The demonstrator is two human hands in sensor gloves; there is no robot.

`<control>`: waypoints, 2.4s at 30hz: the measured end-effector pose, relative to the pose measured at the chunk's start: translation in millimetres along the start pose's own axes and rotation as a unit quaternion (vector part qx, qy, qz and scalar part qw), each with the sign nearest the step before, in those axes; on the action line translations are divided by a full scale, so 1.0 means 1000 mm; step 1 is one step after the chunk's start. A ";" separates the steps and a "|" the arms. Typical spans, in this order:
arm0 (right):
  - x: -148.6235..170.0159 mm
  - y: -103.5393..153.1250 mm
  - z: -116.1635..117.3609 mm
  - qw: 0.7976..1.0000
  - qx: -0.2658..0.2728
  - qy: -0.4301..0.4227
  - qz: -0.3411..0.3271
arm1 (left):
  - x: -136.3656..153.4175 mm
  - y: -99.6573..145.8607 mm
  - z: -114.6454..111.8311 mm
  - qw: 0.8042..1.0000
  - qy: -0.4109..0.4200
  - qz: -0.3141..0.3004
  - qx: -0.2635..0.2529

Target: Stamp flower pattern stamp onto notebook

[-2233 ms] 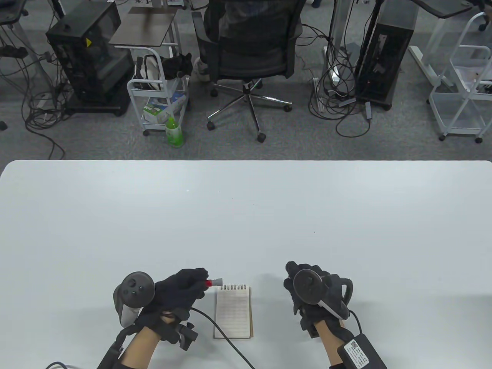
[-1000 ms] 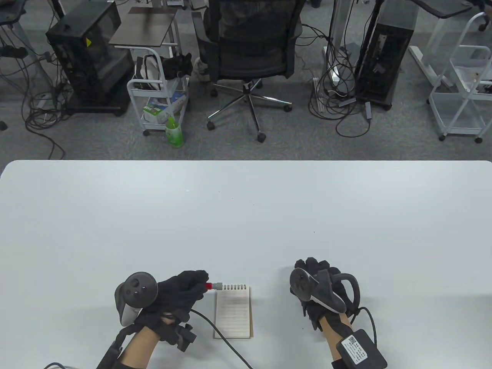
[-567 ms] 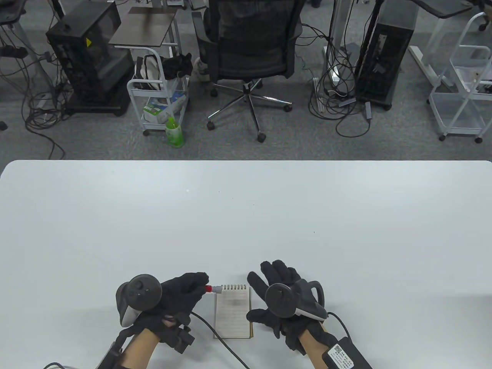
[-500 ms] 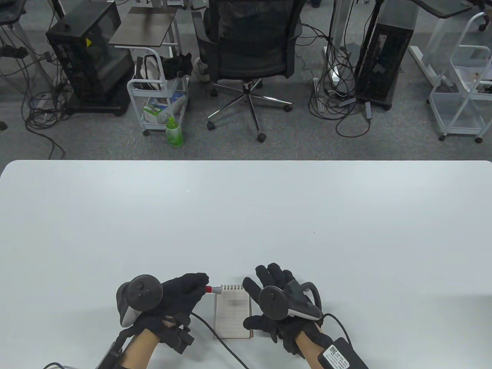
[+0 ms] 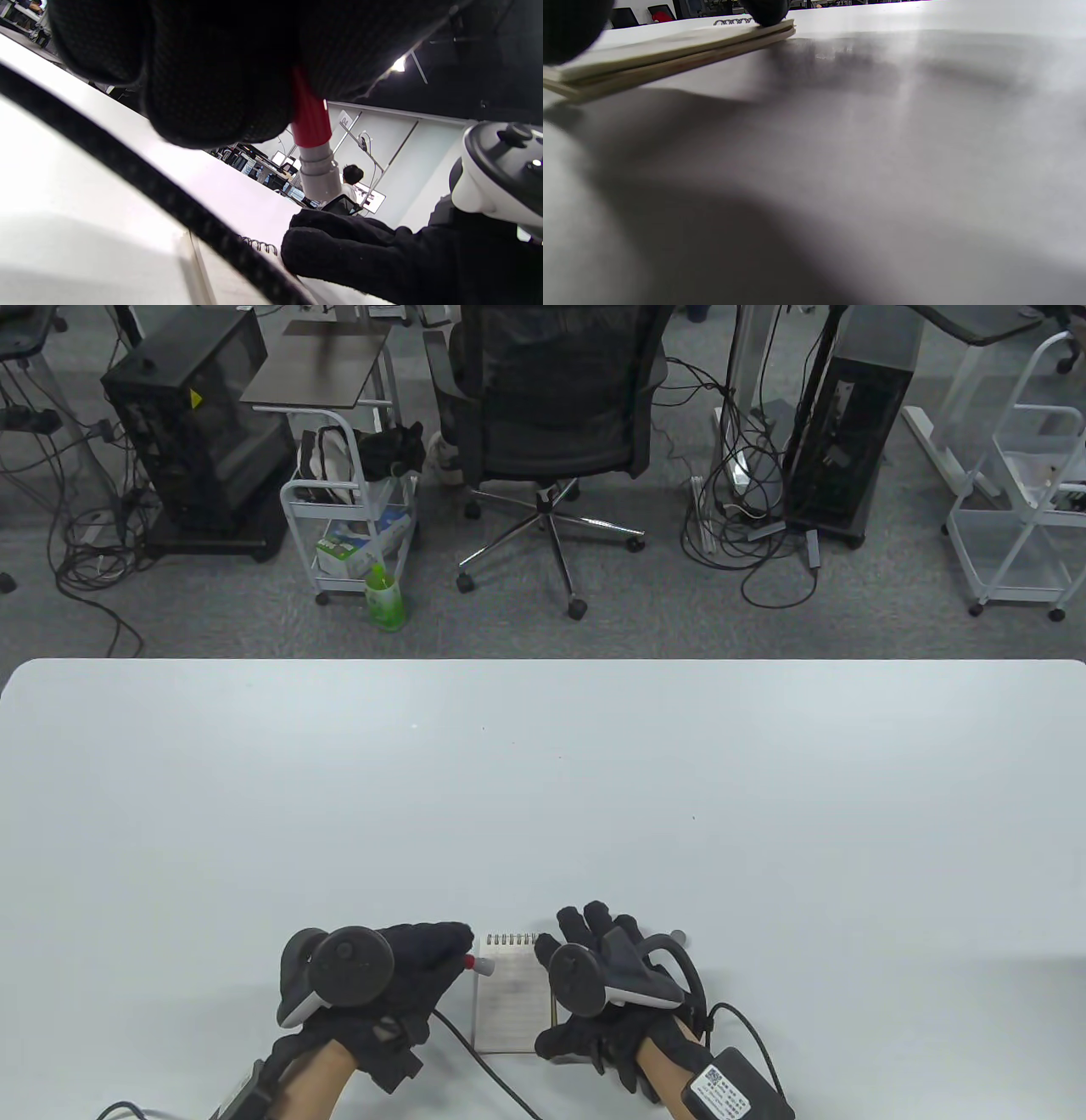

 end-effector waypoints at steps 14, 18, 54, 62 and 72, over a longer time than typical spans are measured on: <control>-0.004 -0.003 0.003 0.999 -0.024 0.019 0.010 | -0.034 -0.008 -0.016 0.990 -0.118 -0.052 0.063; -0.004 -0.002 0.003 1.000 -0.023 0.016 0.011 | -0.049 -0.011 -0.031 0.976 -0.175 -0.073 0.109; -0.004 -0.002 0.004 0.999 -0.034 0.004 0.016 | -0.078 -0.014 -0.073 0.924 -0.291 -0.122 0.216; -0.004 -0.002 0.005 0.999 -0.035 -0.005 0.016 | -0.080 -0.020 -0.080 0.918 -0.298 -0.119 0.234; -0.003 -0.002 0.005 0.999 -0.035 -0.010 0.017 | -0.080 -0.022 -0.082 0.918 -0.294 -0.115 0.238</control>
Point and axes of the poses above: the tracker on the back of each hand, its own x axis roughly to the little-finger side, its own y axis roughly from the fingertips to the wrist, z = x × y, the point moved 5 cm from there along -y, roughly from the wrist to the fingertips, and after that the axes turned 10 degrees about -z, right-handed, at the moved point
